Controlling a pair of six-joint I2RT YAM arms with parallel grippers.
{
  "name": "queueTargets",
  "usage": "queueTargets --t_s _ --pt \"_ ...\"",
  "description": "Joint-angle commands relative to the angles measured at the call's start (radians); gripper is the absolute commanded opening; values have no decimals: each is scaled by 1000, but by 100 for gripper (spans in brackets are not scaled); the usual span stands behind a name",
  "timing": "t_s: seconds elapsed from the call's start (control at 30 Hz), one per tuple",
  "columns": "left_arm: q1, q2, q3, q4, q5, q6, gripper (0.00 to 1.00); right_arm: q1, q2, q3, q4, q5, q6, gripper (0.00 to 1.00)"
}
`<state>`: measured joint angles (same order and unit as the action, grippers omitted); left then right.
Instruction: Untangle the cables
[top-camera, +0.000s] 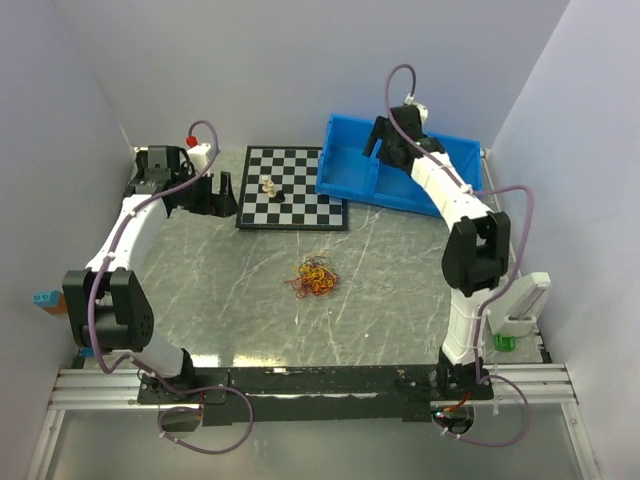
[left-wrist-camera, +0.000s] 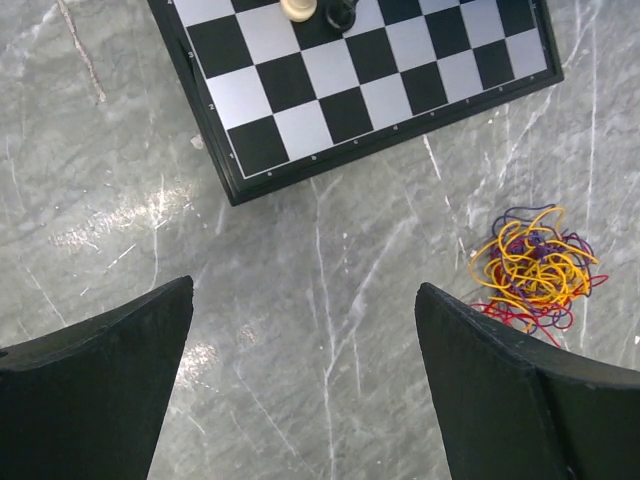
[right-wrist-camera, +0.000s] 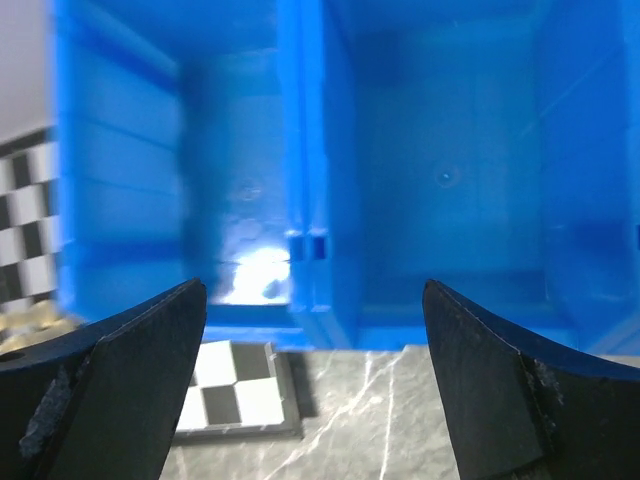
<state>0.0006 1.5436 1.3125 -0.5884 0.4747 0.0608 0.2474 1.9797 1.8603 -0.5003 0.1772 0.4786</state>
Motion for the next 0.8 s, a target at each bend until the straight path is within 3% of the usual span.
queueTargets --t_s 0.0,0.1,0.27,0.43,0.6,0.67,0.77 --pt "-26 12 -4 35 22 14 97 -7 71 88 -46 70 -9 94" --pt "-68 15 -25 62 -14 20 97 -7 137 149 -72 70 -9 90" --pt "-174 58 -13 76 -77 19 97 1 206 171 -57 59 -24 75" --pt "-284 151 51 85 -154 37 97 10 245 183 -49 74 -34 49" --pt "-408 255 112 136 -235 51 97 13 217 140 -18 100 -32 9" --pt "-464 292 128 166 -274 57 97 16 176 103 14 107 -40 0" --pt "-536 338 119 219 -359 79 97 16 127 70 35 123 -41 0"
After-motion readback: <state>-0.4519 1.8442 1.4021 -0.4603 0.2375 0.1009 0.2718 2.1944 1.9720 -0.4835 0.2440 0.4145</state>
